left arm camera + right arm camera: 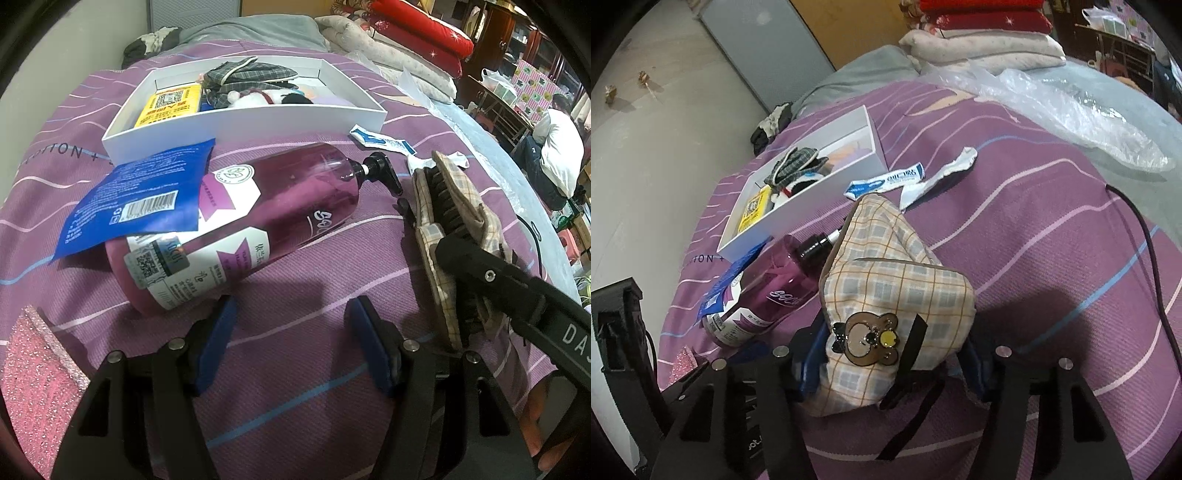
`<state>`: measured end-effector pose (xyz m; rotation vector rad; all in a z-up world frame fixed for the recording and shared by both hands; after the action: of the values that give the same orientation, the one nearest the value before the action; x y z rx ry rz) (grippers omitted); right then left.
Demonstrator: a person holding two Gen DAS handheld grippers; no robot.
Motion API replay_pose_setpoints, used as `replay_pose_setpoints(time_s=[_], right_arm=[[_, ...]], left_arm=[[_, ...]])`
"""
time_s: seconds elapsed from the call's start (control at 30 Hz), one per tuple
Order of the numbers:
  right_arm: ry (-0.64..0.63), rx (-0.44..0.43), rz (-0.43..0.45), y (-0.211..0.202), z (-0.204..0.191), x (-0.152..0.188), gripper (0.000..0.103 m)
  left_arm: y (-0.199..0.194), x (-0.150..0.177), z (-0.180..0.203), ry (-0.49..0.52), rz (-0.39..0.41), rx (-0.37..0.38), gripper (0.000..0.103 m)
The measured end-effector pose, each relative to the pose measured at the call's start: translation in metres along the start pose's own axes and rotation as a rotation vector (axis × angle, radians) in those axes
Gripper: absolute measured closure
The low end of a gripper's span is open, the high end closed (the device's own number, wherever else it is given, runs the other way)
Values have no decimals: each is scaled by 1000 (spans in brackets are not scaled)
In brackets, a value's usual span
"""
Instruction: Organize soft objects
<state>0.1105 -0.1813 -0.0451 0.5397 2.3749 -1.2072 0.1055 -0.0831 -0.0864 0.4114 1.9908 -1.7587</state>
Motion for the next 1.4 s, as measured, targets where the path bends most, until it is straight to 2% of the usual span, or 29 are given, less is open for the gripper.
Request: replay_pose_setpoints(time_s=[0.4, 0.53, 0.7, 0.9, 1.03, 1.23, 1.4], right_arm=[[-69, 4, 87, -26, -10, -14, 44], [-114, 23, 106, -35, -11, -23, 44], [-102, 42, 120, -45, 5, -34, 44], [-71, 63, 144, -60, 33, -49, 44], [-48, 77, 139, -64, 51, -55, 44], [6, 75, 144, -68, 75, -58, 44], [26, 64, 144, -67, 79, -58, 44]], left_arm=[[-14, -3, 6, 7, 35, 45, 36], [-27, -10, 23, 96, 85, 27, 36], [-37, -30, 49, 255, 165, -27, 36], [-27, -59, 78, 353, 149, 41, 36], [-17, -74, 97, 409, 142, 49, 39], [-6, -79, 129, 480, 118, 109, 42], [1, -90, 145, 498, 139, 107, 43]])
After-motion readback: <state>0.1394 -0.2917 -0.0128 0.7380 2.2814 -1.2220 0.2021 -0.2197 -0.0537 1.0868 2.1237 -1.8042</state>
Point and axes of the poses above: each gripper's, at about its wrist camera, not at the fingertips, and y roughly the way its jaws point, z to its right, x to its underside, the point moved 9 cm from there along y, roughly the way its jaws point, and after that the axes turned 14 degrees about -x, right-handed, at the moved point
